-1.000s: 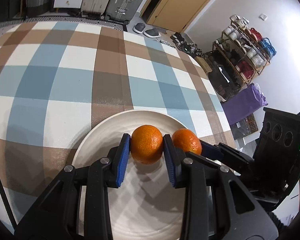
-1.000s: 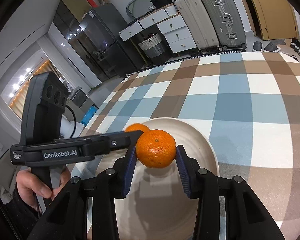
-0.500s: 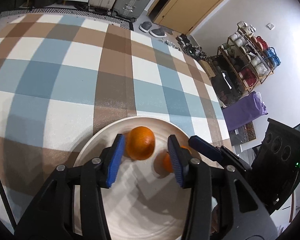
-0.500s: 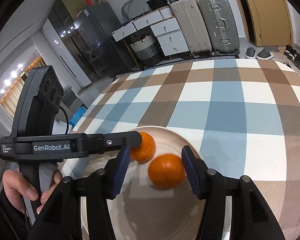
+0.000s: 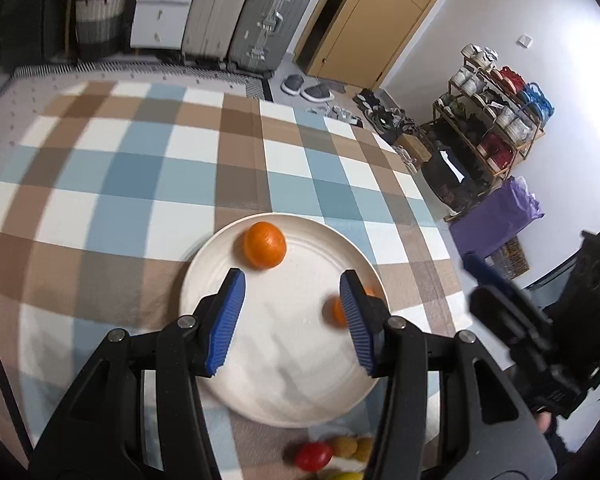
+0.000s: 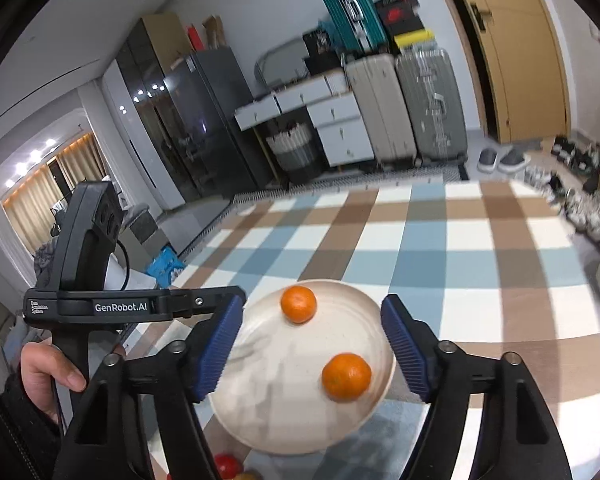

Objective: Organize fruits
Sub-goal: 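Open both grippers to drop the oranges onto the plate, then withdraw both grippers from the plate back toward the fruit cluster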

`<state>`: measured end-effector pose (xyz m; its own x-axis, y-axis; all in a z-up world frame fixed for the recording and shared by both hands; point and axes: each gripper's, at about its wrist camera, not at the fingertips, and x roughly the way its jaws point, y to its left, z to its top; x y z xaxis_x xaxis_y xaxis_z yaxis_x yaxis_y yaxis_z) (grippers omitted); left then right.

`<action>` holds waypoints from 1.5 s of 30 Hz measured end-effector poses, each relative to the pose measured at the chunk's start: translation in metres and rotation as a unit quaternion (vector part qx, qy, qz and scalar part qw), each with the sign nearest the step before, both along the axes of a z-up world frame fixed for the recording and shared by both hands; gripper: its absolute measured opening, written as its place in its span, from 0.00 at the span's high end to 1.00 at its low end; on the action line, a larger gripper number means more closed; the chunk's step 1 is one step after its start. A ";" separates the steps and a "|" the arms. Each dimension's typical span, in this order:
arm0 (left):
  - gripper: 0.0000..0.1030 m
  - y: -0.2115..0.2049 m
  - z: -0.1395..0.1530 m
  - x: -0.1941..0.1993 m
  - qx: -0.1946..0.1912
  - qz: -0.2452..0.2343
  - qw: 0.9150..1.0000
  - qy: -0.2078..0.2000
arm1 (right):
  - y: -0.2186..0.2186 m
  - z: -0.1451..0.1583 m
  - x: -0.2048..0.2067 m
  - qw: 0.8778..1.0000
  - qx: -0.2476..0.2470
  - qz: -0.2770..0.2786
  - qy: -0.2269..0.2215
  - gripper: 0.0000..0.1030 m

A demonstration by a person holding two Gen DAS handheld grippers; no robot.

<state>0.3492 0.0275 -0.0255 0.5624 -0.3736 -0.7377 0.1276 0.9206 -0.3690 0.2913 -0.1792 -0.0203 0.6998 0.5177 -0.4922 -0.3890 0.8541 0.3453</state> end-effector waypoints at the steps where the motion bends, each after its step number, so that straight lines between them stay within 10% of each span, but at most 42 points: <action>1: 0.56 0.000 0.004 -0.008 0.008 0.001 1.000 -0.008 | -0.002 0.004 -0.008 1.000 0.000 -0.003 -0.011 0.17; 6: 0.46 -0.004 0.028 -0.057 0.041 0.007 0.998 -0.050 | -0.010 0.021 -0.050 0.998 0.002 -0.017 -0.059 0.03; 23: 0.01 -0.006 0.065 -0.197 0.082 0.067 0.984 -0.145 | -0.010 0.033 -0.146 0.994 -0.022 -0.043 -0.102 0.00; 45: 0.01 0.014 0.008 -0.278 0.072 0.091 0.984 -0.132 | -0.012 -0.006 -0.220 0.994 -0.042 -0.061 -0.083 0.00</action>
<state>0.0710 0.0415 -0.0173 0.7892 -0.1515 -0.5951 0.0295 0.9773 -0.2097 0.0709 -0.1909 -0.0259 0.8300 0.3864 -0.4023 -0.3268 0.9213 0.2107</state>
